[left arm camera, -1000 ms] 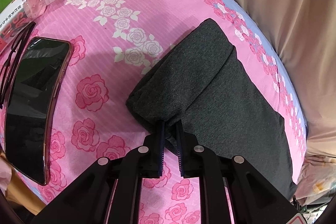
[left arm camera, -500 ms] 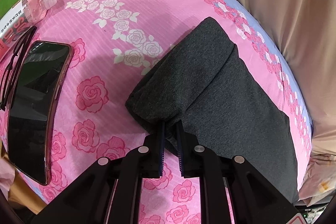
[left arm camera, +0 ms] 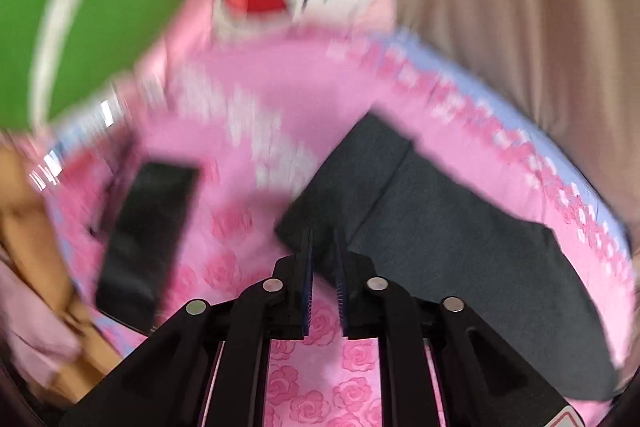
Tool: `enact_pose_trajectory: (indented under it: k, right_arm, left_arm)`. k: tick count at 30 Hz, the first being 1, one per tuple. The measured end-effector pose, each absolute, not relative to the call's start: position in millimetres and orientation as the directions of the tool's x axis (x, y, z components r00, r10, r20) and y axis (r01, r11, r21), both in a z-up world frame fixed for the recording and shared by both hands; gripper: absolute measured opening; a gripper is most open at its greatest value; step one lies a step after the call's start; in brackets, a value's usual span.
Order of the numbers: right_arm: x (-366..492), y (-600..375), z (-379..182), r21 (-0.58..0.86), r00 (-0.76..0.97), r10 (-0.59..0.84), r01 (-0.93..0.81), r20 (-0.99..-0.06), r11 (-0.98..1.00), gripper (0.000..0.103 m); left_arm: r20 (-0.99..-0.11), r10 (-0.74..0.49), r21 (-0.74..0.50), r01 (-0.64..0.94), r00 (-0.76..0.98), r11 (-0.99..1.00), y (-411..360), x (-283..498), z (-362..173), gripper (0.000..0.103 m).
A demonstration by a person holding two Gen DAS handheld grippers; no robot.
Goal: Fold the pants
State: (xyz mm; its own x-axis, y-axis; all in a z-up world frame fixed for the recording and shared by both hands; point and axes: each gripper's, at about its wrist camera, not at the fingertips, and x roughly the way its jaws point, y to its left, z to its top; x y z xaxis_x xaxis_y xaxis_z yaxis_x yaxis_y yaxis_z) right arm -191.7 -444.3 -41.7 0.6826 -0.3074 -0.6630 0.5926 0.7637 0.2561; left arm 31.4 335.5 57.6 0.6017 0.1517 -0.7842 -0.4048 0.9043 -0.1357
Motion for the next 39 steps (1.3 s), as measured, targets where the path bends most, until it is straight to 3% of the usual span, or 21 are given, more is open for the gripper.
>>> enact_pose_trajectory:
  k: [3, 4, 5, 8, 11, 16, 22, 24, 26, 28, 30, 31, 32, 33, 34, 36, 37, 39]
  right_arm:
    - [-164.0, -389.0, -10.5, 0.307, 0.794, -0.155, 0.396, -0.588, 0.865, 0.027]
    - [-154.4, -373.9, -6.7, 0.316, 0.808, -0.111, 0.347, -0.578, 0.883, 0.039]
    - [-140.7, -353.1, -3.8, 0.318, 0.821, -0.063, 0.289, -0.567, 0.903, 0.042]
    - [-96.2, -292.9, -13.9, 0.296, 0.810, 0.059, 0.145, -0.584, 0.944, 0.042]
    - [-57.1, -256.9, -35.3, 0.260, 0.764, 0.100, 0.091, -0.637, 0.961, 0.042]
    - [-42.8, -273.8, -49.6, 0.227, 0.733, 0.025, 0.178, -0.679, 0.958, 0.041]
    - [-124.2, -415.4, -33.2, 0.254, 0.715, -0.269, 0.533, -0.646, 0.807, 0.043]
    - [-136.9, -452.9, -38.6, 0.262, 0.679, -0.287, 0.586, -0.676, 0.767, 0.051]
    - [-135.4, -478.7, -49.1, 0.269, 0.654, -0.247, 0.583, -0.715, 0.766, 0.068]
    - [-125.4, -488.4, -58.7, 0.289, 0.653, -0.209, 0.569, -0.728, 0.770, 0.074]
    - [-117.7, -489.5, -66.7, 0.279, 0.648, -0.188, 0.546, -0.738, 0.790, 0.074]
    - [-108.3, -486.5, -69.1, 0.246, 0.637, -0.190, 0.531, -0.747, 0.810, 0.065]
    - [-103.2, -479.9, -66.3, 0.214, 0.637, -0.197, 0.509, -0.746, 0.834, 0.032]
    - [-103.1, -475.9, -59.4, 0.190, 0.654, -0.214, 0.490, -0.726, 0.851, 0.015]
    - [-110.6, -470.0, -42.1, 0.203, 0.707, -0.223, 0.465, -0.671, 0.862, 0.004]
    - [-135.5, -467.4, -15.6, 0.247, 0.798, -0.235, 0.429, -0.555, 0.869, 0.004]
    - [-139.0, -471.4, -16.2, 0.236, 0.792, -0.252, 0.440, -0.556, 0.866, 0.004]
    - [-131.1, -486.0, -38.9, 0.175, 0.710, -0.263, 0.479, -0.654, 0.860, 0.011]
  left_arm:
    - [-0.735, 0.049, -0.166, -0.249, 0.676, 0.954, 284.9, 36.3, 88.5, 0.018]
    - [-0.729, -0.034, -0.204, -0.170, 0.683, 0.964, 259.7, 45.1, 91.7, 0.019]
    - [-0.733, -0.097, -0.235, -0.116, 0.674, 0.965, 243.9, 53.0, 89.4, 0.019]
    - [-0.769, -0.281, -0.347, -0.005, 0.574, 0.938, 194.3, 92.3, 55.8, 0.020]
    - [-0.831, -0.281, -0.338, -0.035, 0.480, 0.941, 163.2, 131.9, 3.4, 0.020]
    - [-0.849, -0.231, -0.311, -0.096, 0.475, 0.946, 166.8, 159.7, -29.0, 0.020]
    - [-0.776, -0.289, -0.366, -0.029, 0.560, 0.930, 179.8, 148.2, -37.2, 0.017]
    - [-0.760, -0.265, -0.338, -0.013, 0.594, 0.941, 173.1, 140.6, -35.8, 0.017]
    - [-0.765, -0.248, -0.304, 0.006, 0.594, 0.953, 164.9, 142.2, -33.7, 0.024]
    - [-0.765, -0.237, -0.282, 0.020, 0.598, 0.959, 159.6, 143.6, -32.7, 0.028]
    - [-0.764, -0.232, -0.265, 0.034, 0.603, 0.964, 155.4, 143.9, -32.8, 0.031]
    - [-0.763, -0.227, -0.257, 0.038, 0.605, 0.966, 154.1, 143.2, -32.6, 0.032]
    - [-0.762, -0.224, -0.254, 0.038, 0.607, 0.966, 153.9, 143.0, -33.0, 0.032]
    - [-0.762, -0.222, -0.251, 0.038, 0.608, 0.967, 153.5, 142.8, -33.1, 0.032]
    - [-0.761, -0.221, -0.251, 0.038, 0.610, 0.967, 153.6, 142.5, -33.3, 0.032]
    - [-0.761, -0.219, -0.248, 0.037, 0.611, 0.968, 153.6, 142.2, -33.6, 0.032]
    - [-0.761, -0.216, -0.245, 0.036, 0.611, 0.969, 152.8, 142.6, -33.7, 0.032]
    - [-0.763, -0.205, -0.232, 0.037, 0.612, 0.972, 150.6, 142.3, -33.6, 0.032]
